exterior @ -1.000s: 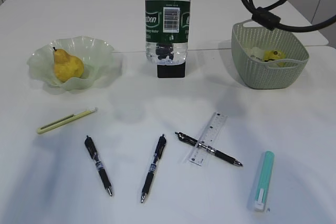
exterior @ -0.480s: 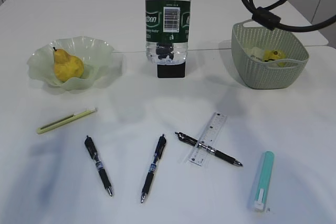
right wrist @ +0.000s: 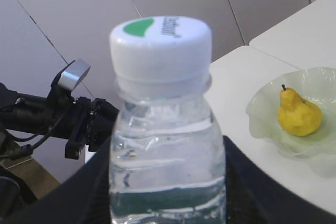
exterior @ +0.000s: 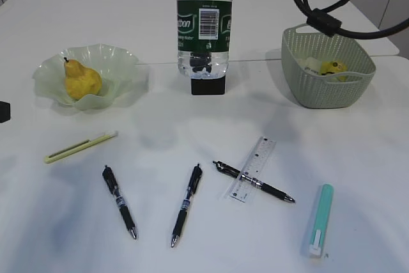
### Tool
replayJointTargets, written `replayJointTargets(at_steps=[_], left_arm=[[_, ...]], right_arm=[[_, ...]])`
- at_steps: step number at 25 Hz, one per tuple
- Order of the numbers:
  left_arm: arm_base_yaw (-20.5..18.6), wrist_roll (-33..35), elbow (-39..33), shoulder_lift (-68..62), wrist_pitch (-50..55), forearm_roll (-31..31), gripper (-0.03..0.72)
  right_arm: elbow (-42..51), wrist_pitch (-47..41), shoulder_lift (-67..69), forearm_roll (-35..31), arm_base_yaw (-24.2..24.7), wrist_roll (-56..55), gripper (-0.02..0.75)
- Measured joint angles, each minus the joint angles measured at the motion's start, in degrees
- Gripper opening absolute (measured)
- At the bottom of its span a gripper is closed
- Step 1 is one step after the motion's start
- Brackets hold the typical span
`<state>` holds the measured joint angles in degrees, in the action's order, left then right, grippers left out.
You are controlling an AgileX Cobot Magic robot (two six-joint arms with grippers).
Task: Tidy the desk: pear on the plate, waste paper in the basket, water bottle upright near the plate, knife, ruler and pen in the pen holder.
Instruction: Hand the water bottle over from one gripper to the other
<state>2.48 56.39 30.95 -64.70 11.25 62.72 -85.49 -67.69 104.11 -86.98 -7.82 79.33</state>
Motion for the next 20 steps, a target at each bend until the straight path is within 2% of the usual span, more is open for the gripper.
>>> replayJointTargets(at_steps=[3,9,16,18,20], left_arm=[[0.0,9.7,0.0,-1.0,1.0,5.0,0.239],[0.0,33.2,0.0,-4.8,4.5,16.0,0.239],[0.0,57.4,0.1,-17.1,10.9,31.3,0.239],[0.0,62.3,0.1,-20.0,13.3,36.0,0.239],[0.0,65.3,0.1,-21.1,16.3,38.0,0.239]], right_arm=[[0.0,0.1,0.0,0.0,0.0,0.0,0.389],[0.0,0.1,0.0,0.0,0.0,0.0,0.389],[0.0,0.1,0.0,0.0,0.0,0.0,0.389],[0.0,0.1,0.0,0.0,0.0,0.0,0.389],[0.0,0.1,0.0,0.2,0.0,0.0,0.389]])
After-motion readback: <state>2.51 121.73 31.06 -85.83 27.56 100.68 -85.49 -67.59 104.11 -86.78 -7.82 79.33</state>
